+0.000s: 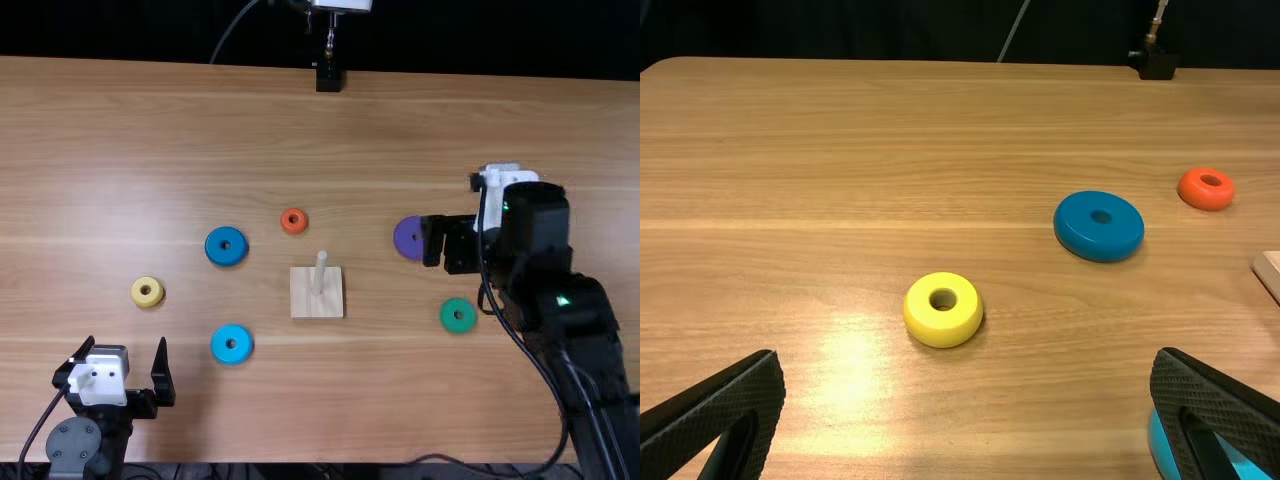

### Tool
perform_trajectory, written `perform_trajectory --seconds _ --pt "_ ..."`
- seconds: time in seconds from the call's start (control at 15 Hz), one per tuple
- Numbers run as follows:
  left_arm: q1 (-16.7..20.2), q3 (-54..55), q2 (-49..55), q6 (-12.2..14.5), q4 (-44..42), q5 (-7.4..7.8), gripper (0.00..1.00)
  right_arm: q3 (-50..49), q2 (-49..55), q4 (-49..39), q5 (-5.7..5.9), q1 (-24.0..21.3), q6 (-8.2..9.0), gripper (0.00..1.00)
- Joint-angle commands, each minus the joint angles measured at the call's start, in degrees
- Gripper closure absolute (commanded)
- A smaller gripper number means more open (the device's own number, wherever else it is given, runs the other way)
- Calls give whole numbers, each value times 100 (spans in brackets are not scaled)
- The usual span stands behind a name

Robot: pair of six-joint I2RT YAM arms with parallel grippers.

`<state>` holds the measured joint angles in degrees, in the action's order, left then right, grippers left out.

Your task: Build the Hanoi tower: stack the rings onto the peg from bottom to top in this color order: purple, dark blue, light blue, dark green, light green, yellow, orange.

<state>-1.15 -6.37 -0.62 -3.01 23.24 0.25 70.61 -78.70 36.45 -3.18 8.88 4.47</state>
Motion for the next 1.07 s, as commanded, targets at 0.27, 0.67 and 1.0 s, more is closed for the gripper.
perform_trajectory --seconds 0.27,0.67,1.0 --pt "-43 637 62 26 439 17 0 173 -1315 -21 139 113 196 0" --pt "-52 637 62 26 439 17 0 744 -2607 -42 149 113 175 0" --pt "-43 637 62 26 439 17 0 840 -3222 -675 234 140 186 0"
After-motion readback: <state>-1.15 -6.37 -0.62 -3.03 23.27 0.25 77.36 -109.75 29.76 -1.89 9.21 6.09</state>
